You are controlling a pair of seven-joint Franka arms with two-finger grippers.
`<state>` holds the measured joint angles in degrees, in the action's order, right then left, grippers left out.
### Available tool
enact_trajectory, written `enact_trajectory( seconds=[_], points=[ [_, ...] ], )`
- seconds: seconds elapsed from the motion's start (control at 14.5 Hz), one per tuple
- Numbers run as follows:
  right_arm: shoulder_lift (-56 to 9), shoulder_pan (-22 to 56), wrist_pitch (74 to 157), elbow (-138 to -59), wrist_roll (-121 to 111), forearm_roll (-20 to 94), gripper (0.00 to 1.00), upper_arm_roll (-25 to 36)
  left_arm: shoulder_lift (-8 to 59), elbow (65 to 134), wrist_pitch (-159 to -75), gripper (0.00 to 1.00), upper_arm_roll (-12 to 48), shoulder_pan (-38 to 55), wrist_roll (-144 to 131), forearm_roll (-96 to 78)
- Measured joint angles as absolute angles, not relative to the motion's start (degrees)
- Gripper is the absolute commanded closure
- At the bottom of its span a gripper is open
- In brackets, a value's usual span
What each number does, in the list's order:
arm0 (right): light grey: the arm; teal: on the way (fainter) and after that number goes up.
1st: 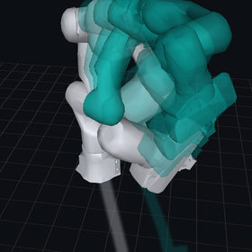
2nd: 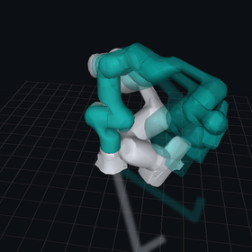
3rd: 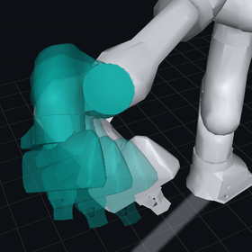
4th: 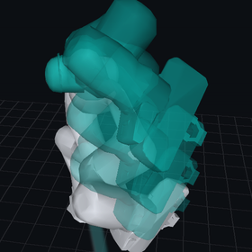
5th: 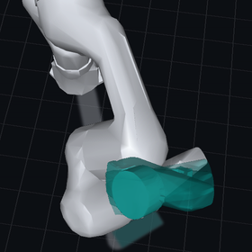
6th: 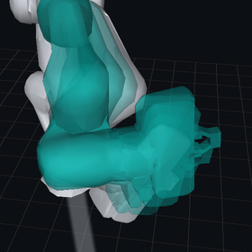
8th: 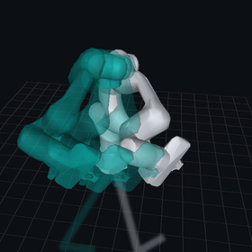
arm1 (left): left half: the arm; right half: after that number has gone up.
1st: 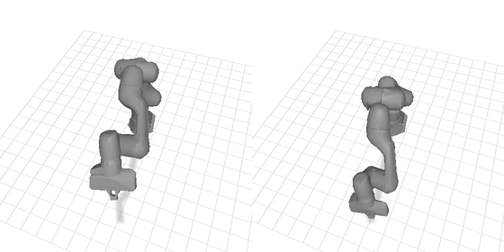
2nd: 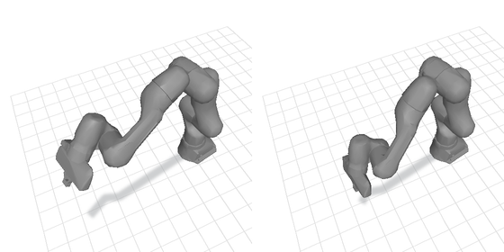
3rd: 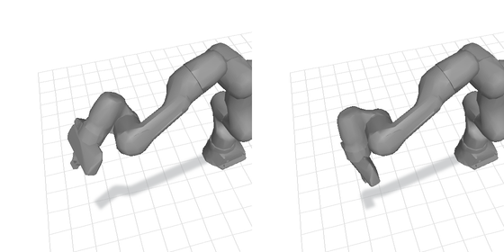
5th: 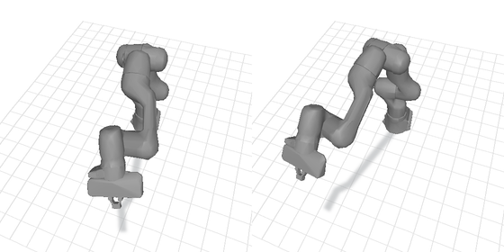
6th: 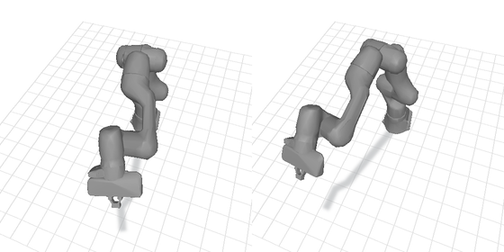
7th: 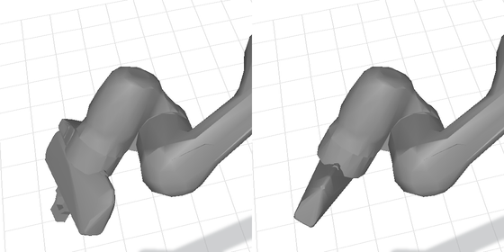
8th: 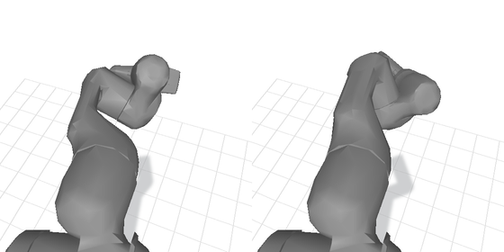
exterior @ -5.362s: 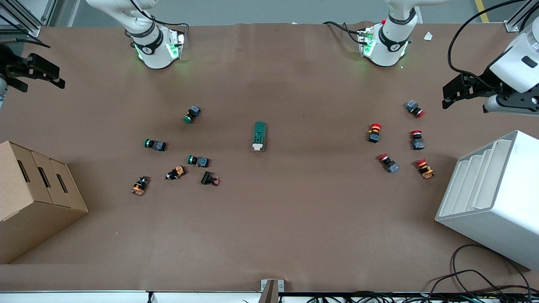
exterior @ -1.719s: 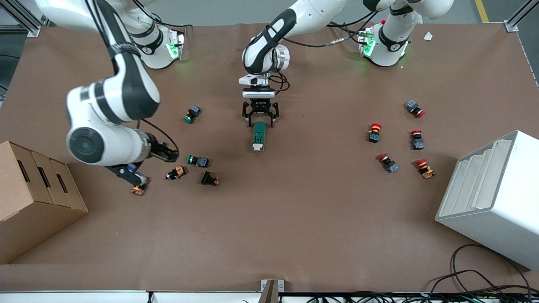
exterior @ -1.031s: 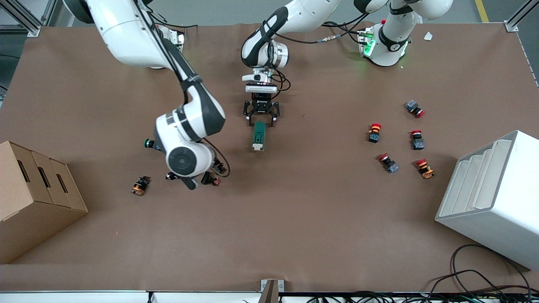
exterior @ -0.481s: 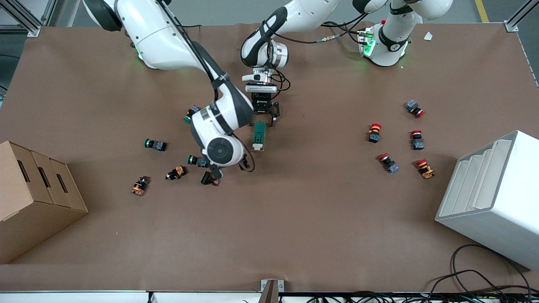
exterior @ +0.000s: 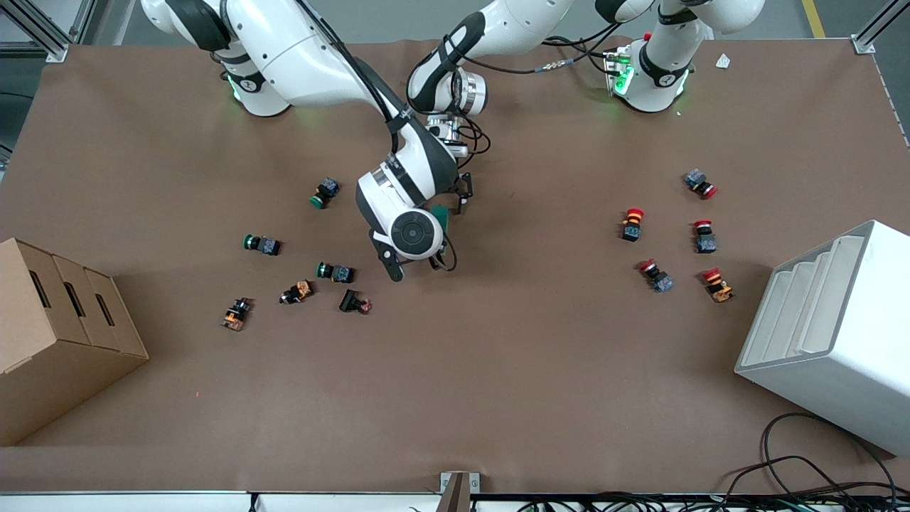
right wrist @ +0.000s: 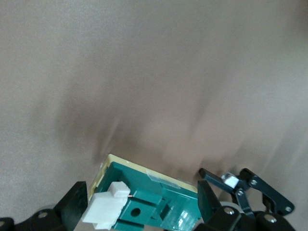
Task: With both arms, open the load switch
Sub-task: 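Press the white handle down onto the switch body with the right gripper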
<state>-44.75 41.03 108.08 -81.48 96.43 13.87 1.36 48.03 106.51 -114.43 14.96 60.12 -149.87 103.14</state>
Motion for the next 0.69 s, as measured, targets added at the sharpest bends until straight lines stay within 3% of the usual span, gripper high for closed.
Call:
enact_trajectory(
  seconds=[0.28,0.69],
  points=[
    [-43.81,41.73,98.87,-79.98,96.4,14.04,0.0,0.85,48.03,106.51,-114.43,0.01,14.95,60.12,-149.95,103.14],
    [-43.66,43.82,96.1,-80.13,96.45,14.08,0.0,-0.42,48.03,106.51,-114.43,0.01,14.94,60.12,-150.01,103.14]
  ],
)
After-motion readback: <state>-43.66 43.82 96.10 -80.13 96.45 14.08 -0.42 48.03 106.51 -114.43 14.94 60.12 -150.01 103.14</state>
